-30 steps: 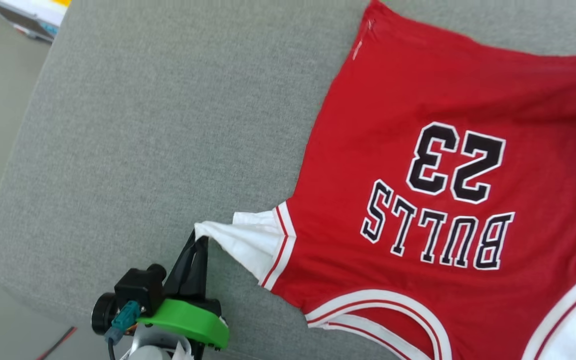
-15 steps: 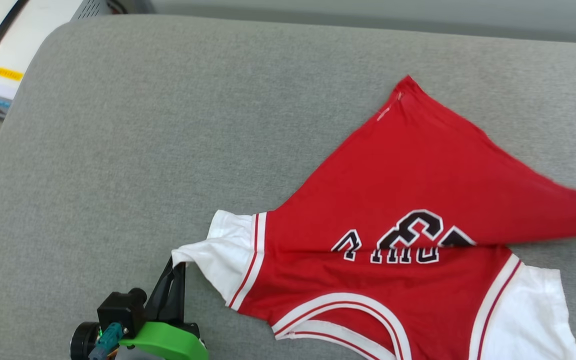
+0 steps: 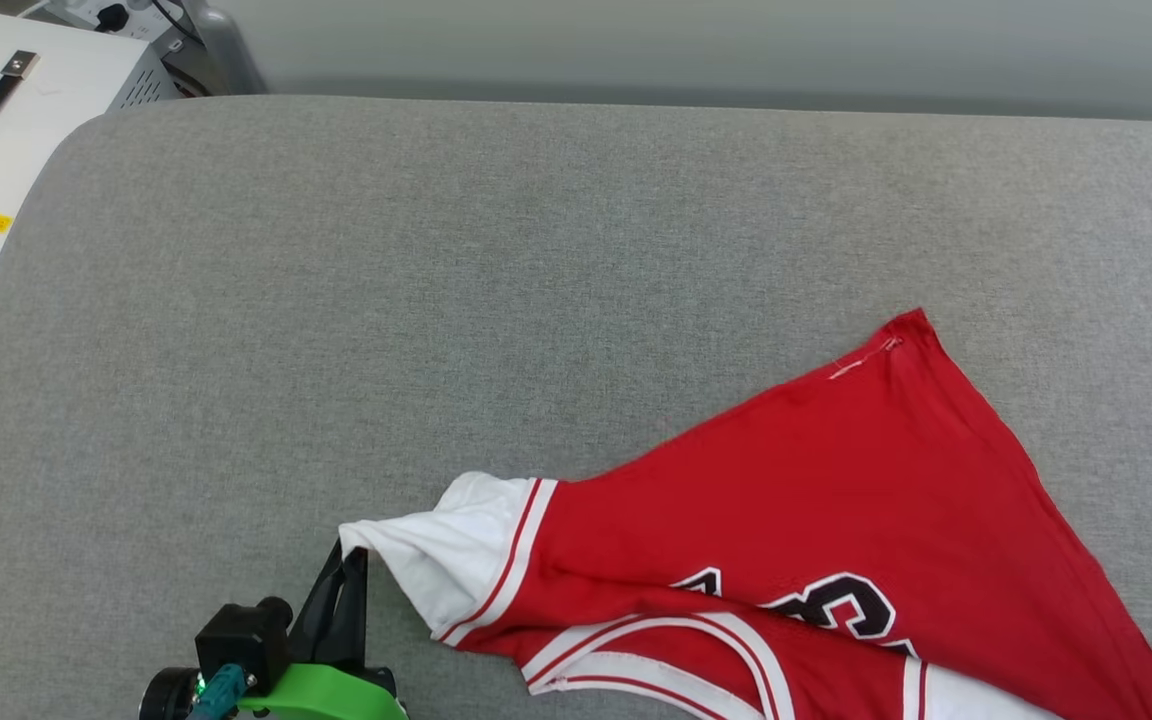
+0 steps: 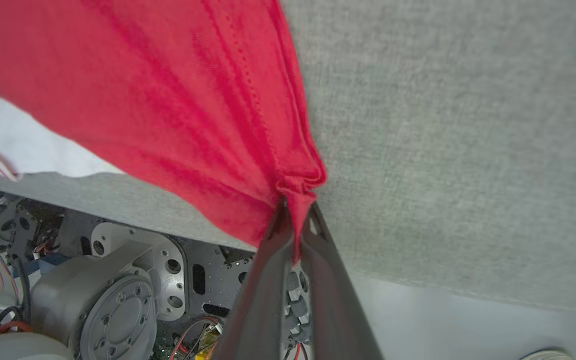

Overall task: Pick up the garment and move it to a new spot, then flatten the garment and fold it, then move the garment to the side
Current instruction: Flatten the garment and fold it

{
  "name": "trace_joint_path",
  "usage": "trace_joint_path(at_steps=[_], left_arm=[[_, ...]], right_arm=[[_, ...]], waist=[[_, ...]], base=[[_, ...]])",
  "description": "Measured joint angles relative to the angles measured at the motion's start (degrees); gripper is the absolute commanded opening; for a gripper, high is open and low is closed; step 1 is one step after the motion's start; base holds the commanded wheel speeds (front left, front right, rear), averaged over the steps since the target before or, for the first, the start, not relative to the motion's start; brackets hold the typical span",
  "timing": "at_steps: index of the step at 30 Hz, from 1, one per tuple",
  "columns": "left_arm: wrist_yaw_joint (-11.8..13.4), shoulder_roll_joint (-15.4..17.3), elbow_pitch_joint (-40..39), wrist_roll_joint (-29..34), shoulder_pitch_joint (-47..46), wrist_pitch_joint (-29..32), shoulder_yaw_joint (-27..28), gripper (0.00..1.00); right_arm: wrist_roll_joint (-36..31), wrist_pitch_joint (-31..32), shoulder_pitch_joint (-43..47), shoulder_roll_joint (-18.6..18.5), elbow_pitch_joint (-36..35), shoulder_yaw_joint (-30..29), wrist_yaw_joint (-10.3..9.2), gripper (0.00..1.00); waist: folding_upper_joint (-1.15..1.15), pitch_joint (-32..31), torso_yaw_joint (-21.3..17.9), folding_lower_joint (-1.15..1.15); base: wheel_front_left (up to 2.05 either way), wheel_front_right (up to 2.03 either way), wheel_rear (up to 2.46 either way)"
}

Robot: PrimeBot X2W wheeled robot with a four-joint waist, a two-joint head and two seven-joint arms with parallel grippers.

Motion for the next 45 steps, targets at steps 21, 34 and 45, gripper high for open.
trace_joint_path(at_steps=[21, 34, 45], left_arm=[[1.2, 0.0, -3.4, 1.4, -1.3, 0.7, -3.0, 0.00], [1.1, -1.2, -4.2, 2.0, -6.0, 0.6, -6.5, 0.00], [0.9, -1.9, -2.7, 2.2, -8.1, 0.1, -8.2, 0.00]], right_arm=[[-7.3, 0.9, -16.5, 1.1, -16.4, -12.6, 0.00, 1.00], [-12.7, 11.7, -43.4, 2.8, -3.2, 8.2, 0.00, 1.00], [-13.4, 9.9, -51.2, 5.2, 14.1, 20.3, -0.01, 1.00]], waist=[[0.00, 3.0, 1.5, 0.00], [0.00, 8.1, 6.4, 0.00], [0.00, 11.5, 10.7, 0.00]], base=[[0.00, 0.00, 0.00], [0.00, 0.00, 0.00], [0.00, 0.00, 0.00]])
